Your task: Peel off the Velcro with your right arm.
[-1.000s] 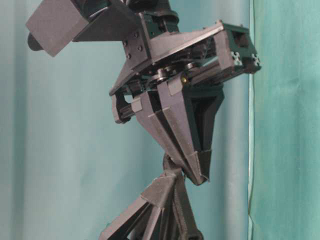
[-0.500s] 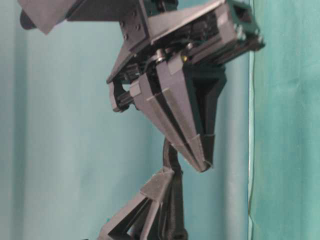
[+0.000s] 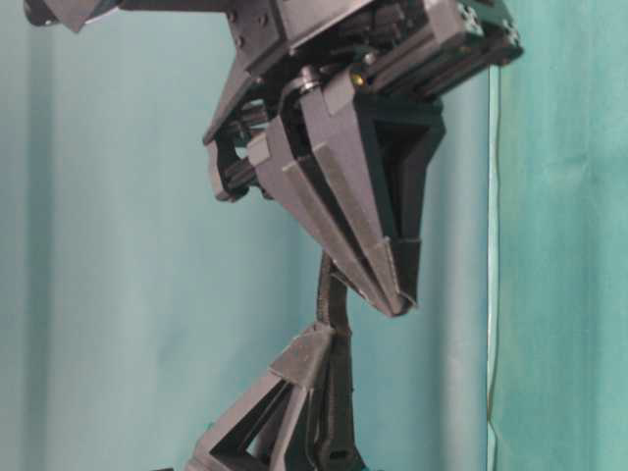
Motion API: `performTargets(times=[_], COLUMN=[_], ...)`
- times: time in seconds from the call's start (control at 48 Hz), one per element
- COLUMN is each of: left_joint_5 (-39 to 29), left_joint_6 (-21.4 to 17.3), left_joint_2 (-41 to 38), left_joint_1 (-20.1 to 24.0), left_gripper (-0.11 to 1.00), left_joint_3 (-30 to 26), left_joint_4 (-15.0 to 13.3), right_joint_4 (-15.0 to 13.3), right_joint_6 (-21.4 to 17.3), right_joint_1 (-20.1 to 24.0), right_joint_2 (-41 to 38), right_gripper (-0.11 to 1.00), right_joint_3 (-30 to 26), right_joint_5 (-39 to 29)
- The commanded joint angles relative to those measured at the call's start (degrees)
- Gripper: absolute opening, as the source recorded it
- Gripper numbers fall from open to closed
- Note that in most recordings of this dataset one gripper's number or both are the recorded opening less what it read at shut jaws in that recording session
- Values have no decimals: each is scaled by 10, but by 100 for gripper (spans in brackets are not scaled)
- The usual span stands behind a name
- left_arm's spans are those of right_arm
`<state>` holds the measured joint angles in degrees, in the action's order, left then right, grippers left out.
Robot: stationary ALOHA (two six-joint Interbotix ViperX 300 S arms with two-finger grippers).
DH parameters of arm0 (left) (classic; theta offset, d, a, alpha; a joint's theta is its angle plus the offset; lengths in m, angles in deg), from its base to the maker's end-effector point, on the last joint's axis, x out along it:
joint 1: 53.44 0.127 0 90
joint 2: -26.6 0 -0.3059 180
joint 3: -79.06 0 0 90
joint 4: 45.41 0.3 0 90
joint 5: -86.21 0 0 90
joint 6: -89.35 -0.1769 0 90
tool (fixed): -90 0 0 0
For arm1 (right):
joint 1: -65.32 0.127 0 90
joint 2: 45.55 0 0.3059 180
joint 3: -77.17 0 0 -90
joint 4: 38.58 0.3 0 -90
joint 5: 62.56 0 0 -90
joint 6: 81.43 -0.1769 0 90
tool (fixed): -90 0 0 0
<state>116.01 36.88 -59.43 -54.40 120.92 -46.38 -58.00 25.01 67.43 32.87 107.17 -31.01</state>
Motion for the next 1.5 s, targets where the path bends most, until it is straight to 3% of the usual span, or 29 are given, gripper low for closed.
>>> performTargets(times=[0.0, 0.146, 0.459, 0.563, 0.688, 1.251, 1.48], left_joint_5=[6, 6, 6, 6, 6, 6, 6], left_joint_6=[-1, -1, -1, -1, -1, -2, -3], left_joint_2=[9, 9, 9, 9, 9, 69, 83], left_joint_1=[6, 6, 6, 6, 8, 21, 22], left_gripper=[10, 10, 10, 10, 10, 10, 10], left_joint_3=[-11, -11, -11, -8, -4, 51, 65], left_joint_4=[-2, -2, -2, -2, -2, -2, -2], right_joint_4=[3, 3, 3, 4, 10, 59, 98], right_joint_6=[-10, -29, -33, -33, -33, -33, -33], right_joint_1=[6, 6, 5, 5, 6, 5, 1], right_joint_2=[22, 30, 43, 53, 65, 131, 159], right_gripper=[-9, -9, -8, 2, 23, 20, 20], right_joint_3=[0, 5, 17, 25, 36, 105, 132], right_joint_5=[4, 2, 2, 4, 4, 4, 5])
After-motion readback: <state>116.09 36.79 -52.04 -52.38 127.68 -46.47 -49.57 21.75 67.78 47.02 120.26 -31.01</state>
